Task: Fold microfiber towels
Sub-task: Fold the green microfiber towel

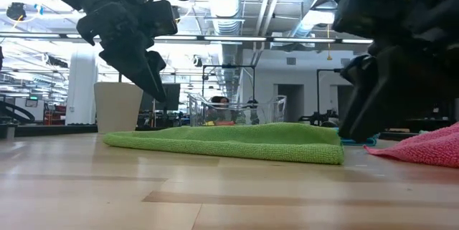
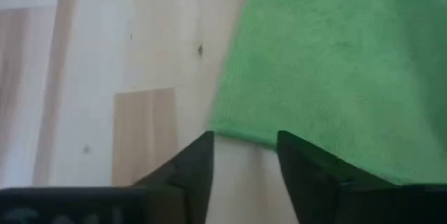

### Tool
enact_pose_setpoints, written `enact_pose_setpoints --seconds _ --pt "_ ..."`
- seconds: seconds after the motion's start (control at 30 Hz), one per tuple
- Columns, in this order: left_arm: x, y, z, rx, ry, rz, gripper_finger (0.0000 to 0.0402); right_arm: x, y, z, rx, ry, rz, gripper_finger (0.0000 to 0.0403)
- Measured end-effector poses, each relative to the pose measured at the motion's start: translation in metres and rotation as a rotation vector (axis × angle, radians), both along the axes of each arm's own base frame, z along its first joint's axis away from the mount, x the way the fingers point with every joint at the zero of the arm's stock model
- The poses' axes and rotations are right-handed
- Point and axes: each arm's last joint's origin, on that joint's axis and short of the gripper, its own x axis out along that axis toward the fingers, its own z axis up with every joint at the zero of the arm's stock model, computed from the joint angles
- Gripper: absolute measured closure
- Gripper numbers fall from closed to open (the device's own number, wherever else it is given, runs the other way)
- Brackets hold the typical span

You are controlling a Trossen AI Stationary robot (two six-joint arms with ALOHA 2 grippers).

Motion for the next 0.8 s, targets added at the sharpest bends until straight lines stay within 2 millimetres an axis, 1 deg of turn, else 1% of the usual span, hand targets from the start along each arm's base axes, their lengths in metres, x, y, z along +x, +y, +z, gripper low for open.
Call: enact_pose_setpoints --seconds 0.07,0.17,0.4,0.47,0.6,0.8 --pt "0.0 0.0 0.0 0.001 -0.001 0.0 0.0171 0.002 -0.004 0.0 -0.004 0.004 -0.012 0.0201" --pt "0.0 0.0 0.0 0.0 -0.001 0.0 0.0171 0.004 -0.008 0.0 -0.006 0.009 -0.026 0.0194" --pt "0.0 0.0 0.0 0.0 0.0 0.0 0.0171 0.006 -0.008 -0.015 -0.018 0.044 -0.025 0.0212" --pt "0.0 0.0 0.0 0.0 0.0 0.0 0.0171 0.006 -0.008 -0.016 -0.022 0.048 -0.026 0.022" --pt "0.0 0.0 0.0 0.001 0.002 0.0 0.0171 0.006 -0.007 -0.013 -0.018 0.035 -0.027 0.0248" --pt "0.0 0.0 0.0 0.004 0.0 -0.003 0.0171 0.007 -0.007 -0.012 -0.02 0.042 -0.026 0.0324"
